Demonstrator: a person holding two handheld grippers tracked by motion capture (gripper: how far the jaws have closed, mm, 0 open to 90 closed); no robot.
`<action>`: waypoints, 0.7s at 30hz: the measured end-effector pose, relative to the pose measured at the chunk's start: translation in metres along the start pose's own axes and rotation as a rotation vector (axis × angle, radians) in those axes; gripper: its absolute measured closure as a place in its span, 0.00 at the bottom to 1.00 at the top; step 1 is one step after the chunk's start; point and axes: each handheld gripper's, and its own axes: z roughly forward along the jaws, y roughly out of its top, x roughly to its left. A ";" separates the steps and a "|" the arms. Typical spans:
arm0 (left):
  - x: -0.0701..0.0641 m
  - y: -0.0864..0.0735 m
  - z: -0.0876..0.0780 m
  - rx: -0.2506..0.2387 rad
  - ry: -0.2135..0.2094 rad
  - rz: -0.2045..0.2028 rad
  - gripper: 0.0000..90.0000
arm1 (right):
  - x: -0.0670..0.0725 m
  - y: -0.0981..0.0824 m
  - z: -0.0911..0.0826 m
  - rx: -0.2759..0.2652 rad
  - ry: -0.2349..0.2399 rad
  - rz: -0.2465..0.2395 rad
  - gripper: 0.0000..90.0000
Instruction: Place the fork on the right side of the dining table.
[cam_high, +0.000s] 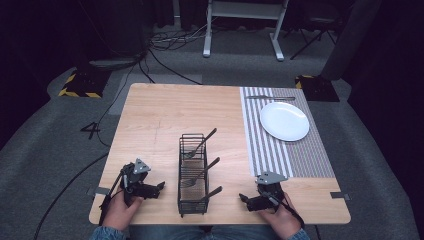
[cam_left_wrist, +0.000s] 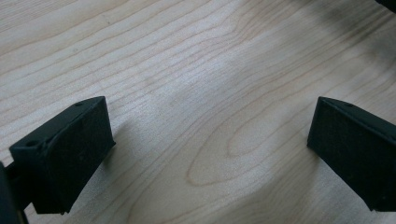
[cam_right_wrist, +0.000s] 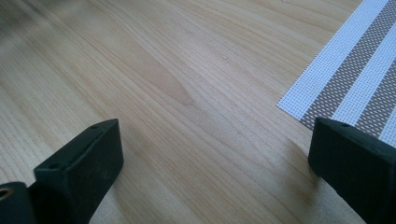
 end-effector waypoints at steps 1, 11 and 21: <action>0.000 0.000 0.000 0.000 0.000 0.000 0.00 | 0.000 0.000 0.000 0.000 0.000 0.001 0.03; 0.000 0.000 0.000 0.000 0.000 0.000 0.00 | 0.000 0.000 -0.007 -0.003 -0.013 0.016 0.26; 0.000 0.000 0.000 0.000 0.000 0.001 0.00 | 0.000 0.006 -0.016 0.054 0.021 0.021 0.48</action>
